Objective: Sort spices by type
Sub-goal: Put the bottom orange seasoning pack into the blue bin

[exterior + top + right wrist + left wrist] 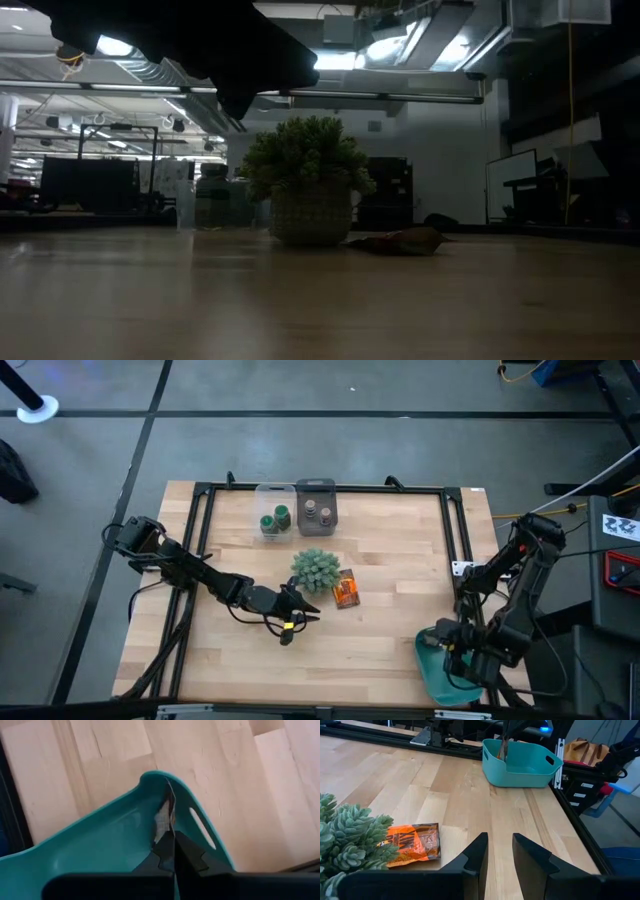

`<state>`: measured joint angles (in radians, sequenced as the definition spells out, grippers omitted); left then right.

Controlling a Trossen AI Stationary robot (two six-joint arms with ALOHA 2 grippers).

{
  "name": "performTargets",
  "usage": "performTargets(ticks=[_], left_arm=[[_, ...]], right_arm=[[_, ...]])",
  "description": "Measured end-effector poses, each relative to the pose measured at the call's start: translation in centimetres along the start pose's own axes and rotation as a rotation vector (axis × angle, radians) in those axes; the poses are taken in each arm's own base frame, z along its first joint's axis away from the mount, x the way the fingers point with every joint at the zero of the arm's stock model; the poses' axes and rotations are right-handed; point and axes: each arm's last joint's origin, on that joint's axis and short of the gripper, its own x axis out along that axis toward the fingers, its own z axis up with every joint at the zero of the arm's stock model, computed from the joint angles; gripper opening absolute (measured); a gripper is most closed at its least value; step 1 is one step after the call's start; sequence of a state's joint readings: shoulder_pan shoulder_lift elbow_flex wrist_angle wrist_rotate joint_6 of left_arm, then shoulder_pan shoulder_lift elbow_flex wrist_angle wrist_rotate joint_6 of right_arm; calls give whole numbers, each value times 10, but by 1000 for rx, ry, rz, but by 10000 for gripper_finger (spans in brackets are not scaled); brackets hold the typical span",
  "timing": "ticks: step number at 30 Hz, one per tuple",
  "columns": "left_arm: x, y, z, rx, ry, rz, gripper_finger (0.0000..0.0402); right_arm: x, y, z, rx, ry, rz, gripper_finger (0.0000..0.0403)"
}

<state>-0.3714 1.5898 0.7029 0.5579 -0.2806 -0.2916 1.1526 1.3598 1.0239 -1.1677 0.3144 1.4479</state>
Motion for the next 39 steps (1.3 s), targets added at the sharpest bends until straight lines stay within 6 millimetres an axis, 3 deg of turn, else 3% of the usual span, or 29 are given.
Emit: performTargets(ticks=[7,17,31,39], left_arm=[[0,0,0,0,0,0,75],[0,0,0,3,0,0,75],[0,0,0,3,0,0,75],[0,0,0,3,0,0,75]], right_arm=[[10,-2,-5,18,55,4,3],[9,0,-7,24,136,26,48],[9,-1,-8,47,161,15,146],[6,-2,-8,41,196,1,150]])
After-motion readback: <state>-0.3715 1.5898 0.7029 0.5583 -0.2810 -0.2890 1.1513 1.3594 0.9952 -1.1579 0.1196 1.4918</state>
